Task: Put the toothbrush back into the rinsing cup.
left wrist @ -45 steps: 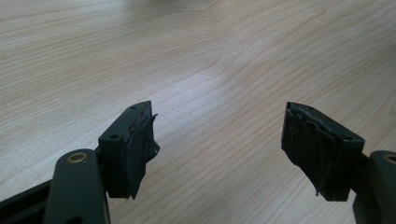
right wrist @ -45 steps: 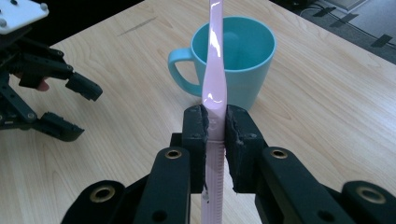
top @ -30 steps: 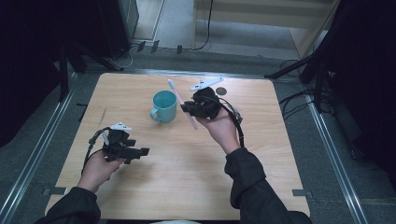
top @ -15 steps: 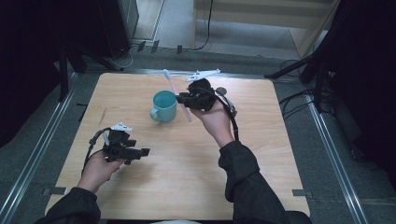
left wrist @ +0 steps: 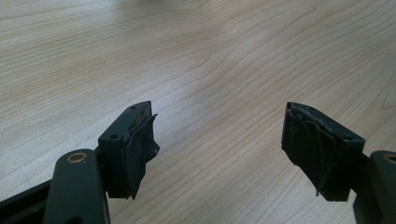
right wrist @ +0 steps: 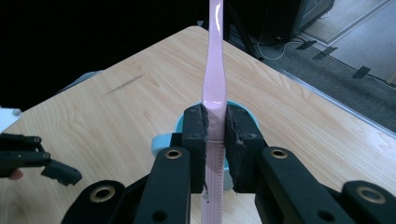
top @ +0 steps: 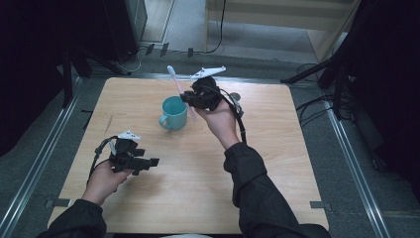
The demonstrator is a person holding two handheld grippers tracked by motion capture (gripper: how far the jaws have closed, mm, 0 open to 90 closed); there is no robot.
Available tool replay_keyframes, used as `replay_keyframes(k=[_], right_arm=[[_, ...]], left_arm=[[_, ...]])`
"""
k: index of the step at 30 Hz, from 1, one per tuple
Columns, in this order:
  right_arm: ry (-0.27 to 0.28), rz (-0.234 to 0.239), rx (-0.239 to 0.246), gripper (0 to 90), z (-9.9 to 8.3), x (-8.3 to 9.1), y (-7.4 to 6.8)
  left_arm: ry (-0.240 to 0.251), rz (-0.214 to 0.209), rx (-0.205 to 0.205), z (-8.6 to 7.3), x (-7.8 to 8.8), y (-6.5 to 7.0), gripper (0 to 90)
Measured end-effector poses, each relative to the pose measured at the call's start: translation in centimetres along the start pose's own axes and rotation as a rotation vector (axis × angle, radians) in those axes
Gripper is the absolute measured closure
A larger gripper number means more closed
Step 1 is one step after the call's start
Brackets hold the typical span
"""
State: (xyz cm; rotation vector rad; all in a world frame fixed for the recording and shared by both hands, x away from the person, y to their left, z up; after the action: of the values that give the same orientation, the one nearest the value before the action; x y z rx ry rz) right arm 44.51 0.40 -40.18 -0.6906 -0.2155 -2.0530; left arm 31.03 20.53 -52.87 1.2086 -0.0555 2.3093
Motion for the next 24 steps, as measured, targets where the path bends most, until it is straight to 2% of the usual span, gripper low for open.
replay_keyframes(k=[5, 12, 20, 24], right_arm=[[0.023, -0.002, -0.011, 79.0, 0.4, -0.9, 0.1], [0.027, -0.007, -0.021, 79.0, 1.0, -1.7, 0.3], [0.03, -0.024, 0.008, 79.0, 1.9, -3.0, -0.3], [0.039, -0.025, 0.0, 79.0, 2.4, -3.7, -0.2]], left_arm=[[-0.001, -0.01, -0.003, 0.0, 0.0, 0.1, 25.3], [-0.003, -0.013, -0.006, 0.0, 0.0, 0.2, 25.3], [-0.007, -0.023, -0.005, -0.1, 0.0, 0.2, 25.3], [-0.005, -0.026, -0.007, 0.0, -0.1, 0.3, 25.2]])
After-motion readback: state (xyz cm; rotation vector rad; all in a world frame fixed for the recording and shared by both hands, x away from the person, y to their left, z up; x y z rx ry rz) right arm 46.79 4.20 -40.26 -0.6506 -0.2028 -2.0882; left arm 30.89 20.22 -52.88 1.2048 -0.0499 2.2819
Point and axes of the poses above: each handheld gripper's, and its own axes: x roughly backward along the jaws, z roughly out of its top, y roughly to its right, the point moved 4 cm from there along -x, roughly forward along the jaws, and after that the axes turned 4 degrees about z, right-handed, at the moved point
